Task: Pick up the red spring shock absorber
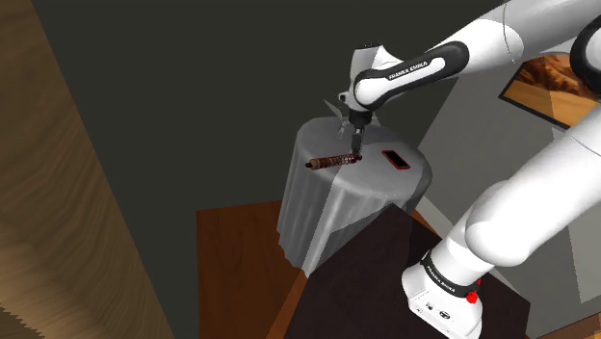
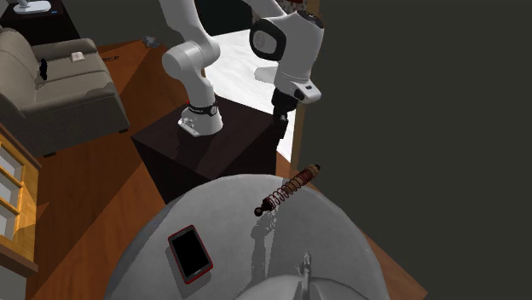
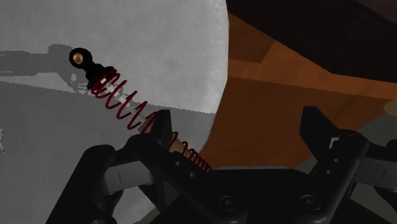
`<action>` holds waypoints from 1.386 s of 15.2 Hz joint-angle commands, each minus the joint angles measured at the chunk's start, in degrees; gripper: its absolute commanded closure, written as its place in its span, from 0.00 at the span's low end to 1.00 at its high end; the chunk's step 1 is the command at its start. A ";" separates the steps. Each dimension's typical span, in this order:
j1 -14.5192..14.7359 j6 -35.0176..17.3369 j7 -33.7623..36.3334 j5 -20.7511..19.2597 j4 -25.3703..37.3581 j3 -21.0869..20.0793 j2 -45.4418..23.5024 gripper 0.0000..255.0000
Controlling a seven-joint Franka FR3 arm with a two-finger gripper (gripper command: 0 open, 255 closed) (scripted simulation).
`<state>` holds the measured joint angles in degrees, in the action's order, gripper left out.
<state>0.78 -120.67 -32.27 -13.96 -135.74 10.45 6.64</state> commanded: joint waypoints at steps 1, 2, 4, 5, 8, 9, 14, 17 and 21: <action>-0.25 -3.07 -2.48 -1.37 1.75 0.49 -4.42 0.00; -0.33 -4.44 -3.49 -1.97 2.74 0.60 -6.62 0.00; -0.51 -7.04 -5.40 -3.14 4.92 0.74 -11.04 0.00; -0.60 -8.26 -6.31 -3.73 6.11 0.78 -13.25 0.00; -0.92 -11.57 -8.85 -5.50 10.07 0.79 -19.88 0.00; -1.03 -12.56 -9.64 -6.10 11.52 0.77 -22.08 0.00; -1.25 -15.74 -10.16 -7.19 13.65 0.77 -27.11 0.00; -1.31 -17.55 -9.55 -7.40 13.66 0.81 -28.98 0.00; -1.35 -18.46 -9.25 -7.53 13.61 0.85 -29.87 1.00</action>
<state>-0.57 -139.01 -41.57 -21.48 -122.16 11.31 -23.08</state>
